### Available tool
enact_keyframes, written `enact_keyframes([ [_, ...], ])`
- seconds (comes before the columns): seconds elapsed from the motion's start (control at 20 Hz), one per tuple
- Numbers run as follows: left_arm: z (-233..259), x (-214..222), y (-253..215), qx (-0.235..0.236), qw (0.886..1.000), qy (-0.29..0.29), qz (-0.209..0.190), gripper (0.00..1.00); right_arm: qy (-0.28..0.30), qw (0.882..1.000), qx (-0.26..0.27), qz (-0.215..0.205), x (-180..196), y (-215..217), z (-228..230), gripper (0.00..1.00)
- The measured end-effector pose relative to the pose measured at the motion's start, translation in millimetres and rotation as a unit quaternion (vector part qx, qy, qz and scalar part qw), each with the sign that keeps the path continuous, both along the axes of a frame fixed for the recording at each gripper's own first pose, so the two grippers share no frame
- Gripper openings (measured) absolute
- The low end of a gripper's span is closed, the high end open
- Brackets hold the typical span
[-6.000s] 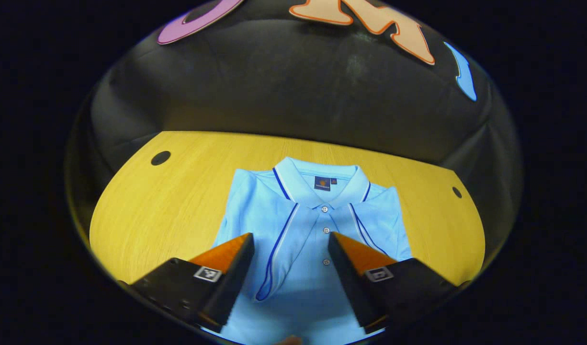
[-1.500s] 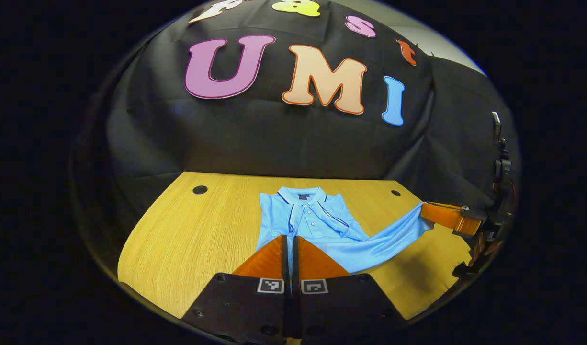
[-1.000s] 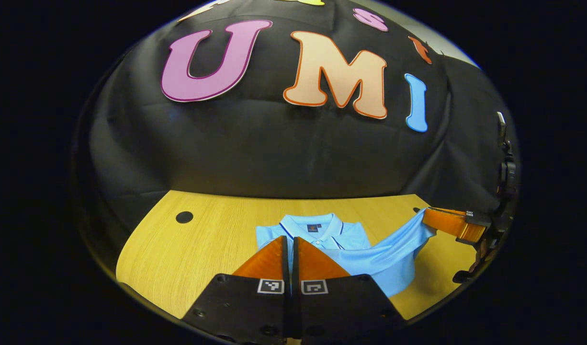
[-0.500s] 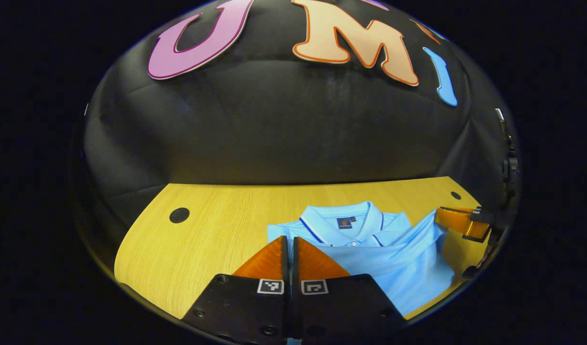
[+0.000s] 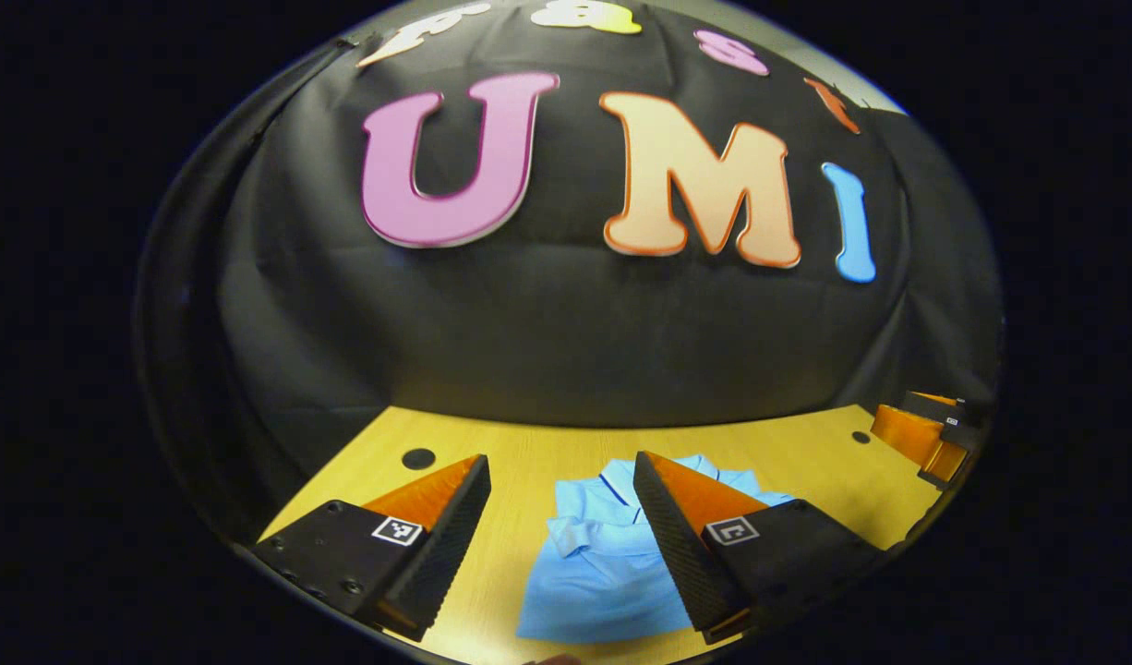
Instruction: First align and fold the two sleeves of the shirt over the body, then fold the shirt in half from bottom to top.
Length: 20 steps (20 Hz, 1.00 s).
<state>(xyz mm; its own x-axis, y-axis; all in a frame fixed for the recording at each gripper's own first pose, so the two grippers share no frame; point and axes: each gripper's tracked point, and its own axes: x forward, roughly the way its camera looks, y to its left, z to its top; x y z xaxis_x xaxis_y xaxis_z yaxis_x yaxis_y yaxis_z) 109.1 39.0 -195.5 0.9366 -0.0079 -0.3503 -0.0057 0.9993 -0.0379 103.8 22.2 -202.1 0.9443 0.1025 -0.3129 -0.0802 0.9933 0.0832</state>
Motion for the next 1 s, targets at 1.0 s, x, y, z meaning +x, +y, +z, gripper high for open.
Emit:
enact_keyframes([
  [1.0,168,-244,31,-0.001,0.992,-0.117,-0.05,0.94,-0.119,0.993,-0.025,-0.013,-256,58,180,0.98],
])
